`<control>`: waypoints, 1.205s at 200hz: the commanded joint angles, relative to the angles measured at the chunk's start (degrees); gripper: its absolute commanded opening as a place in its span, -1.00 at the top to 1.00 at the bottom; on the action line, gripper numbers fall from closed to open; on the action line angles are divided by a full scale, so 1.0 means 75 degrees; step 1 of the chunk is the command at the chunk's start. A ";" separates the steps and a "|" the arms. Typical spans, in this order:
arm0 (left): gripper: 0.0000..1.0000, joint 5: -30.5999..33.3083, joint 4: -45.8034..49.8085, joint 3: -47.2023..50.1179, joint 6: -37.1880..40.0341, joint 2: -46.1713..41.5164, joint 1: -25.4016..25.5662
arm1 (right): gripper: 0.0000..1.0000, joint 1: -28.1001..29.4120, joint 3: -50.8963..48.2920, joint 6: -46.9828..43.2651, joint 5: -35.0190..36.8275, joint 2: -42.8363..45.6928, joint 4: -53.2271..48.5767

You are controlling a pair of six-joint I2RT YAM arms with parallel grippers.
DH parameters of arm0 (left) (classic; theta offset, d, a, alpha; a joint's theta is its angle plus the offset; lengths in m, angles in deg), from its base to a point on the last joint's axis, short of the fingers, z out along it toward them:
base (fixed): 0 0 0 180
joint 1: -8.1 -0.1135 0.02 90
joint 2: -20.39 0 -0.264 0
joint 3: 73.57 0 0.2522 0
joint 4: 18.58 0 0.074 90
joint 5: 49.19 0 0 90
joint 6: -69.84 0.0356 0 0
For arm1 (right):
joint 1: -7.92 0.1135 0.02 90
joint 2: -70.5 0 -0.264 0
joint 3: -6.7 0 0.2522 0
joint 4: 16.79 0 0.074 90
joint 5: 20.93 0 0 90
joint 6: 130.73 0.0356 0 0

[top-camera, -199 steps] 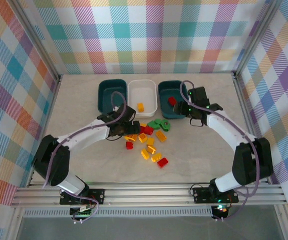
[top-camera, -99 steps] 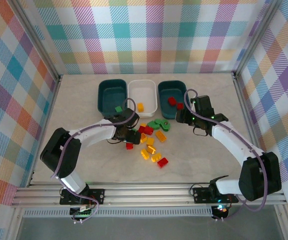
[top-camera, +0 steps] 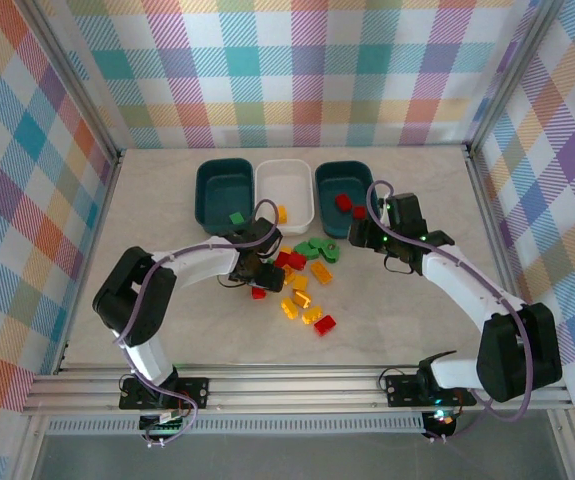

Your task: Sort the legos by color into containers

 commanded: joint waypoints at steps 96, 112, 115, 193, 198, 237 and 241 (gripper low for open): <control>-0.32 -0.0455 -0.0025 -0.0454 0.0345 0.0056 -0.0165 | -0.45 0.0061 -0.0165 0.0068 -0.0164 0.0098 0.0313; -0.26 -0.0521 0.0075 -0.0526 0.0358 0.0068 -0.0159 | -0.45 0.0054 -0.0186 0.0068 -0.0159 0.0108 0.0334; -0.26 -0.0527 0.0085 -0.0534 0.0358 0.0056 -0.0159 | -0.45 0.0060 -0.0180 0.0067 -0.0163 0.0118 0.0337; -0.19 -0.0278 0.0716 -0.0821 0.0161 -0.0987 -0.0159 | -0.45 0.0061 -0.0232 0.0085 -0.0162 0.0108 0.0406; -0.17 -0.0223 0.0762 -0.0896 0.0092 -0.1078 -0.0170 | -0.45 0.0061 -0.0240 0.0091 -0.0163 0.0109 0.0437; -0.15 -0.0666 0.1013 -0.2042 -0.0088 -0.0748 -0.0616 | -0.44 0.0061 -0.0637 0.0323 -0.0187 0.0204 0.1002; -0.14 -0.0727 0.0972 -0.2192 -0.0107 -0.0657 -0.0657 | -0.44 0.0055 -0.0697 0.0355 -0.0179 0.0224 0.1084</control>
